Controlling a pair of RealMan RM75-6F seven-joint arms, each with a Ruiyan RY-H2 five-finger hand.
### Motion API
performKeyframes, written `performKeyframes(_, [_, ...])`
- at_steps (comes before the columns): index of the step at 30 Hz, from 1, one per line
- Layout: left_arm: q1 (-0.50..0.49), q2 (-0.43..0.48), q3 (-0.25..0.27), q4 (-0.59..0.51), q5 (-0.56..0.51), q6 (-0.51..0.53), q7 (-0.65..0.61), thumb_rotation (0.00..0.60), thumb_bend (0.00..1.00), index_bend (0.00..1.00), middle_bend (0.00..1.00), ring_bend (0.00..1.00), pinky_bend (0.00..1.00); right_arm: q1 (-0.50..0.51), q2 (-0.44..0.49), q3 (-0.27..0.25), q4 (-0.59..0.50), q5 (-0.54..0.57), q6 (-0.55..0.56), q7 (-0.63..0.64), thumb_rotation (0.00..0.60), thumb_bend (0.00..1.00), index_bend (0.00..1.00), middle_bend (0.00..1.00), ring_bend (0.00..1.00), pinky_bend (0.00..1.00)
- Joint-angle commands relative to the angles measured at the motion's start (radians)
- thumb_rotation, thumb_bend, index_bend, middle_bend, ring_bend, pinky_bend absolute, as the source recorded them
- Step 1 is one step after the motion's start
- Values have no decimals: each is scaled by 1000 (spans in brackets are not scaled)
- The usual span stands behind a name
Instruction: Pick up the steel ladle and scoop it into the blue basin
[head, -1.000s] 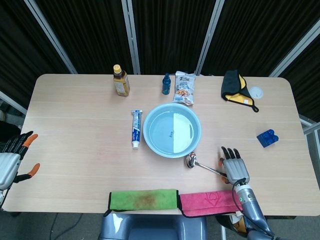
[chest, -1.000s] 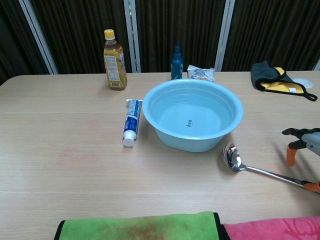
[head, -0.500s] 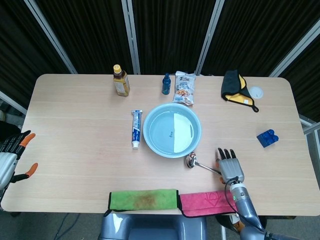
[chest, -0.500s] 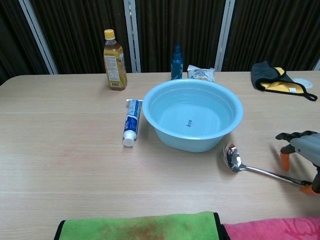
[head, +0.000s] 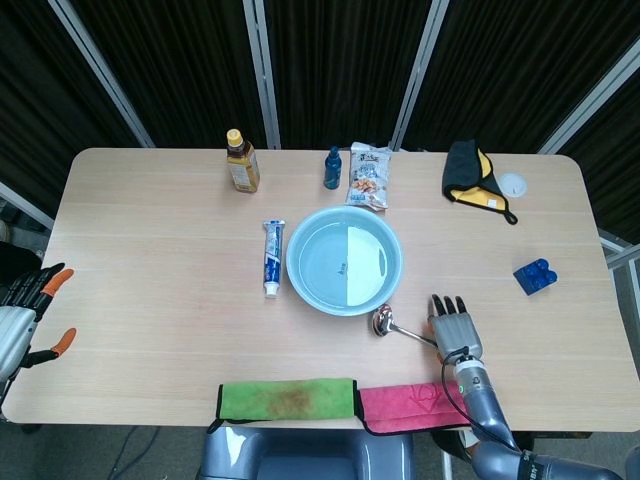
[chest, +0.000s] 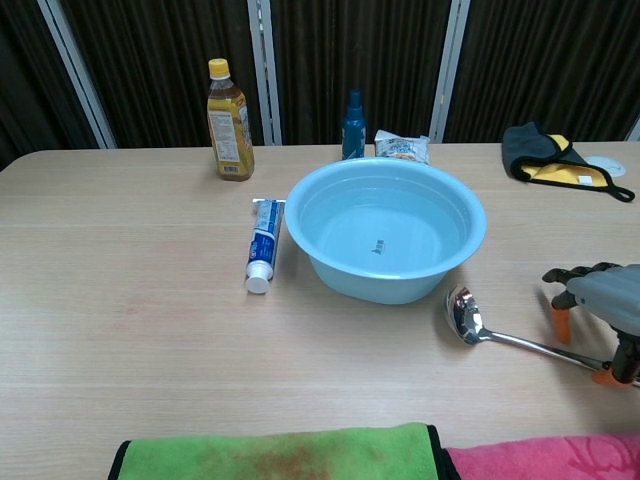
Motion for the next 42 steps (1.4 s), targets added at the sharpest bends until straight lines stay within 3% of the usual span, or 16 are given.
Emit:
performKeyframes(1, [0, 0, 0, 0, -1, 0, -1, 600, 372, 16, 0, 0, 0, 3, -4, -5, 8, 14, 0, 1, 600, 199, 439, 0, 0, 0])
performKeyframes(15, [5, 0, -4, 6, 5, 24, -26, 600, 372, 3, 0, 0, 0, 16, -19, -30, 34, 40, 2, 13, 600, 219, 504, 0, 0, 0])
performKeyframes(42, [12, 5, 7, 12, 22, 38, -34, 600, 372, 6, 0, 0, 0, 18, -7, -56, 15, 29, 44, 49, 600, 493, 596, 0, 0, 0])
